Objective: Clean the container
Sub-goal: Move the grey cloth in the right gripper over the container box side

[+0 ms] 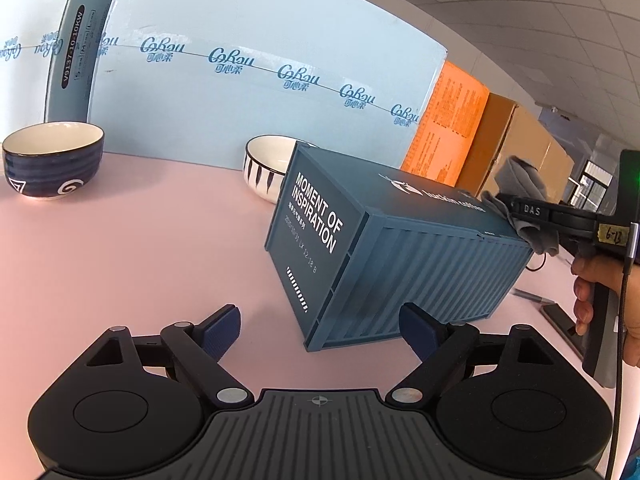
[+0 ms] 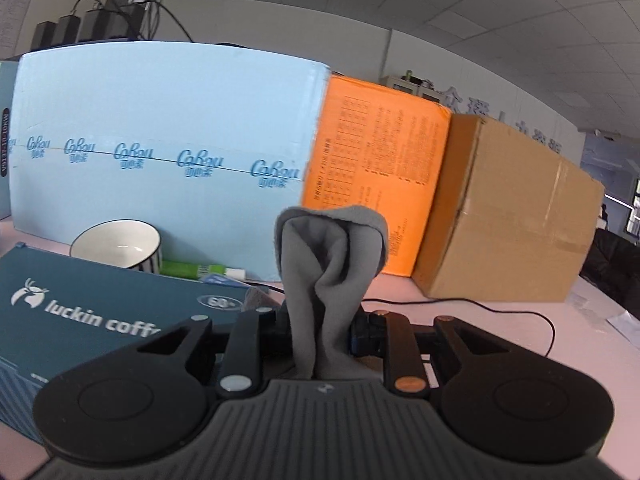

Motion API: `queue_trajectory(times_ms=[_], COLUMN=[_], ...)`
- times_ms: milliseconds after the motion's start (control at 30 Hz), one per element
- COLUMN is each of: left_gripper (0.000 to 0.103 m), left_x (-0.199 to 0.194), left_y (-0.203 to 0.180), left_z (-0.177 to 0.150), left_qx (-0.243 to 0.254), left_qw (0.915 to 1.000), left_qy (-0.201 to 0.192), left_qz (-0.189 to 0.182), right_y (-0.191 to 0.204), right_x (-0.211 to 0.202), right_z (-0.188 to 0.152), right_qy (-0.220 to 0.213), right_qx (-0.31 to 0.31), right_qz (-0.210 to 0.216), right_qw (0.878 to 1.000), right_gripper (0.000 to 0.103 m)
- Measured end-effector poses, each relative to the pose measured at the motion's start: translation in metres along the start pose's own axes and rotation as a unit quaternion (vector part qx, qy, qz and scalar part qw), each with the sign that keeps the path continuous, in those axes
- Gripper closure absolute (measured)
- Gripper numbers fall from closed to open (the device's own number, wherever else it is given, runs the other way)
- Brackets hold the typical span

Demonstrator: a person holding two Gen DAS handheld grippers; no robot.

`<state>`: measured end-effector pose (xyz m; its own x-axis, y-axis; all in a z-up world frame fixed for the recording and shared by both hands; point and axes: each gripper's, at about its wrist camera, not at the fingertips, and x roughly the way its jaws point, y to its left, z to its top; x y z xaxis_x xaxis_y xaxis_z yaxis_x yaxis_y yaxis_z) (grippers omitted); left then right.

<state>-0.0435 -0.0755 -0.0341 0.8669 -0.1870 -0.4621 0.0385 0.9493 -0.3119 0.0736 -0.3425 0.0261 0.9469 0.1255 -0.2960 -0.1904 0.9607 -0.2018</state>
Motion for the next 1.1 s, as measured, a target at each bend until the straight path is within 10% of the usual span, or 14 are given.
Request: queue_trajectory(times_ms=[433,767,1100], left_gripper=[0.013,0.013,0.013], left_x=[-0.022,-0.031,0.009], left_y=[0.007,0.008,0.017], left_z=[0.009,0.035,0.083], left_qx=[-0.040,-0.076,-0.103], left_qw=[0.9933,0.9912,0.9944], left_qy=[-0.100,-0.101,0.021], left_qz=[0.043,0.039,0.006], right_y=[-0.038,-0.040,-0.036], right_x=[0.004,-0.002,-0.014], right_z=[-0.022,-0.035,-0.046], right_qy=[0.032,0.028,0.031], right_qx=[0.194,0.261,0.297], right_qz=[0.095,0.124,0.159], right_qw=[0.976,0.957,0.941], right_gripper=[0.079,0.079,0.079])
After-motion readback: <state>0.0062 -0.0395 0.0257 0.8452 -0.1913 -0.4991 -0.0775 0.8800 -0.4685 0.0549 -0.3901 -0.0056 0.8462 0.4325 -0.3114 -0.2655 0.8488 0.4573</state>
